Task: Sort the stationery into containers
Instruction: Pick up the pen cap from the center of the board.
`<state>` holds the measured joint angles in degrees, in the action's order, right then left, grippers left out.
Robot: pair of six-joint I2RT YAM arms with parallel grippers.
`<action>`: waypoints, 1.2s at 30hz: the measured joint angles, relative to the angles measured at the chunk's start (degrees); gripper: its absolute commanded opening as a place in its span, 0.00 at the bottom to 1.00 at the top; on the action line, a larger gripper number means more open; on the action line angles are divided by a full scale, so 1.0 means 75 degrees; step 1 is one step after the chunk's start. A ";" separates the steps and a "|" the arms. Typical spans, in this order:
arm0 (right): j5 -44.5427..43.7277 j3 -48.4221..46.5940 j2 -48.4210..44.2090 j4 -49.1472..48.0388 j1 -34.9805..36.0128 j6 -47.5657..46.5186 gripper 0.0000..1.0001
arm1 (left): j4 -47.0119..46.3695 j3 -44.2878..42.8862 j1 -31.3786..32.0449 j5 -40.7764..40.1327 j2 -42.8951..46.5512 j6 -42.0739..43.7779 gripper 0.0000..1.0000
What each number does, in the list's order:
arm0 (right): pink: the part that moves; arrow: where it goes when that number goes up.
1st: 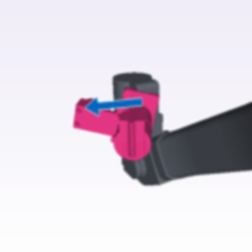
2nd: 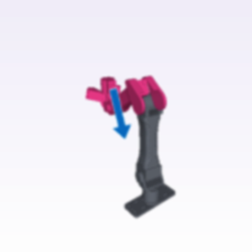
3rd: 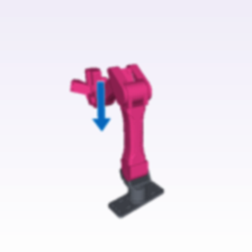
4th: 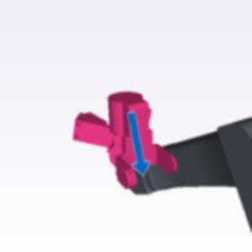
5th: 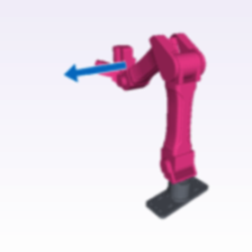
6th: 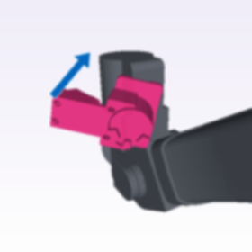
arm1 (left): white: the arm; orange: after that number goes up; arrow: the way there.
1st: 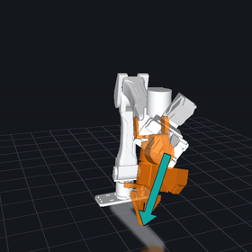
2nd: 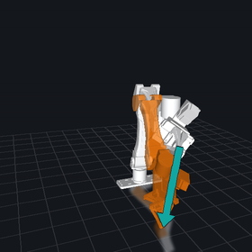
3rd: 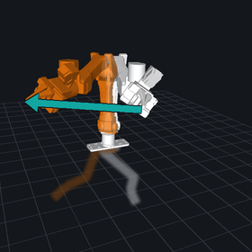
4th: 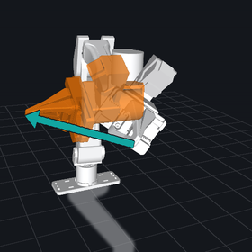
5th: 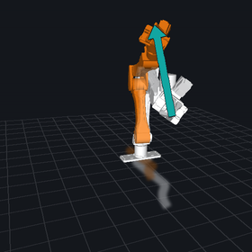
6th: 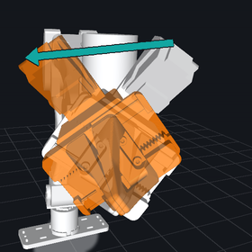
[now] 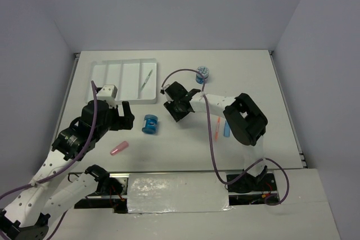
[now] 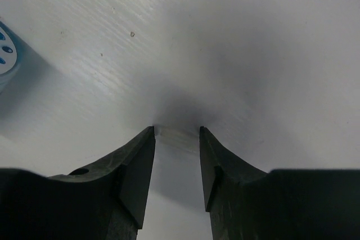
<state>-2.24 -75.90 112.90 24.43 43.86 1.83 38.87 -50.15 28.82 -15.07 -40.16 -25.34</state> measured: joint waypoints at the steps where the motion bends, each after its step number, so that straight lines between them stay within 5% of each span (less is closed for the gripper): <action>1: 0.0000 -0.0026 0.0000 0.0020 -0.0009 0.0000 0.40 | 0.0000 0.0000 0.0000 0.0000 0.0000 0.0000 0.99; 6: -0.0012 -0.0076 0.0023 0.0125 -0.0073 0.0058 0.24 | -0.0006 0.0000 0.0000 0.0023 -0.0035 0.0012 0.99; 15: -0.0003 0.0195 -0.0085 -0.0146 -0.0108 0.0621 0.20 | -0.0017 0.0000 0.0000 0.0052 -0.0035 0.0017 0.99; 36: -0.1271 0.0530 -0.0373 0.0067 -0.0146 0.2999 0.26 | -0.0044 0.0000 0.0000 0.0117 -0.0134 0.0023 0.99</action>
<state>-11.77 -71.92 110.10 24.93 42.76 24.32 38.54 -50.15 28.82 -14.20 -41.17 -25.17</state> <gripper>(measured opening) 0.266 0.993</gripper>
